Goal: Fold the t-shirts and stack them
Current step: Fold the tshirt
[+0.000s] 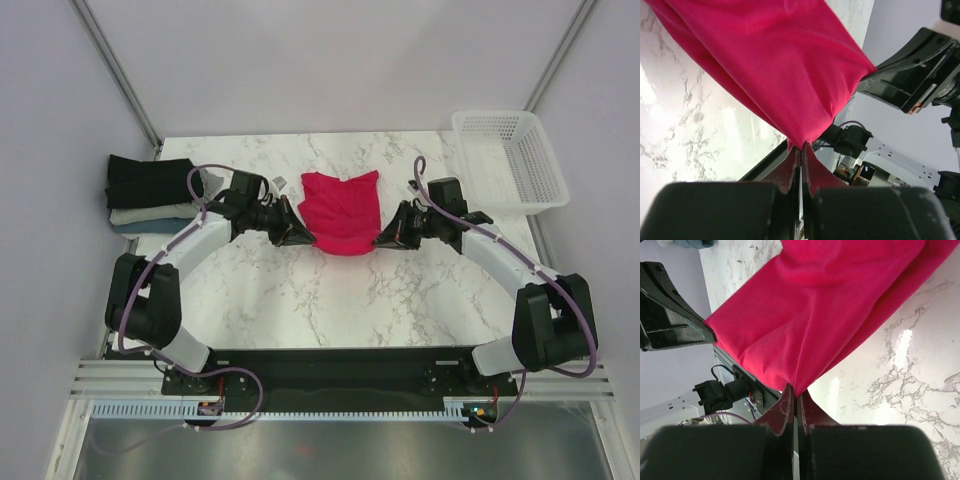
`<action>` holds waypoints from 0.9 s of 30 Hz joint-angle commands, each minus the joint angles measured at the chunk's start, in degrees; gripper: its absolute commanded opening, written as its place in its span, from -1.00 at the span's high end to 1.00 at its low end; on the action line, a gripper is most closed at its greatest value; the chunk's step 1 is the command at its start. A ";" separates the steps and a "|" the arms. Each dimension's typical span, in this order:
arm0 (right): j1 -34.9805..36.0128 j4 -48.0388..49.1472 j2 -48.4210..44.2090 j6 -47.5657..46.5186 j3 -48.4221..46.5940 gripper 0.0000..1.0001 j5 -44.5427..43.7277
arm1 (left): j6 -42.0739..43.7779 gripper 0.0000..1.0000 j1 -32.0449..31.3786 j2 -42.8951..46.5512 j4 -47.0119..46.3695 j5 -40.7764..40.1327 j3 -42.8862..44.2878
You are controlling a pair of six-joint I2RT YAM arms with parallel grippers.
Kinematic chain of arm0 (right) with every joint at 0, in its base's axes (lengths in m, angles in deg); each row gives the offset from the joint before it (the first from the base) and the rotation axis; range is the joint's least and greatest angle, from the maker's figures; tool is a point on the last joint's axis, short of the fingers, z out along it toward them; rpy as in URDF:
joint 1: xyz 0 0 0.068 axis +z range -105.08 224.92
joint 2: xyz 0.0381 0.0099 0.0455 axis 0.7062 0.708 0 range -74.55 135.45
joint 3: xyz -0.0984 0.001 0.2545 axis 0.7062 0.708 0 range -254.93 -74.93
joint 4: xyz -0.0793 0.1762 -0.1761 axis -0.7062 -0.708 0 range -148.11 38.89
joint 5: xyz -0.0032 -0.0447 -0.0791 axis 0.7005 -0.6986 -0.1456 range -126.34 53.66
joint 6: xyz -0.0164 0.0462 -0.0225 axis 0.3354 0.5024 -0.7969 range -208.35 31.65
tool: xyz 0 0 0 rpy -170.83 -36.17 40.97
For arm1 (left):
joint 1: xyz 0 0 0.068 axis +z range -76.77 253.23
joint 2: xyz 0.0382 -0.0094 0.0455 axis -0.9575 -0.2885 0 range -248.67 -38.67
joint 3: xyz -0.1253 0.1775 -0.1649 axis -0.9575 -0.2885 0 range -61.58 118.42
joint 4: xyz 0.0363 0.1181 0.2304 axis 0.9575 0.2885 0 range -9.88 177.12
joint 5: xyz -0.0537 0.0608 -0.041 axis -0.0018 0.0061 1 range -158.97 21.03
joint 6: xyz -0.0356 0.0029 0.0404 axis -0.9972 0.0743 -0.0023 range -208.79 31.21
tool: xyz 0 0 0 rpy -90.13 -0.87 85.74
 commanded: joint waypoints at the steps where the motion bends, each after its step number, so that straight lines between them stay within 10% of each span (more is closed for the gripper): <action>1: 0.55 -2.64 -2.23 -2.05 -4.09 1.00 -0.52 | 2.91 0.96 -0.57 2.96 4.77 -0.59 0.99; 12: 0.46 5.35 9.26 -0.82 -10.23 1.00 -1.39 | 3.87 0.96 3.91 -8.98 -0.06 -3.40 12.05; 27: -2.79 10.28 42.74 -3.98 -48.64 1.00 -8.41 | 10.20 0.92 6.90 -41.04 -3.90 -12.01 51.61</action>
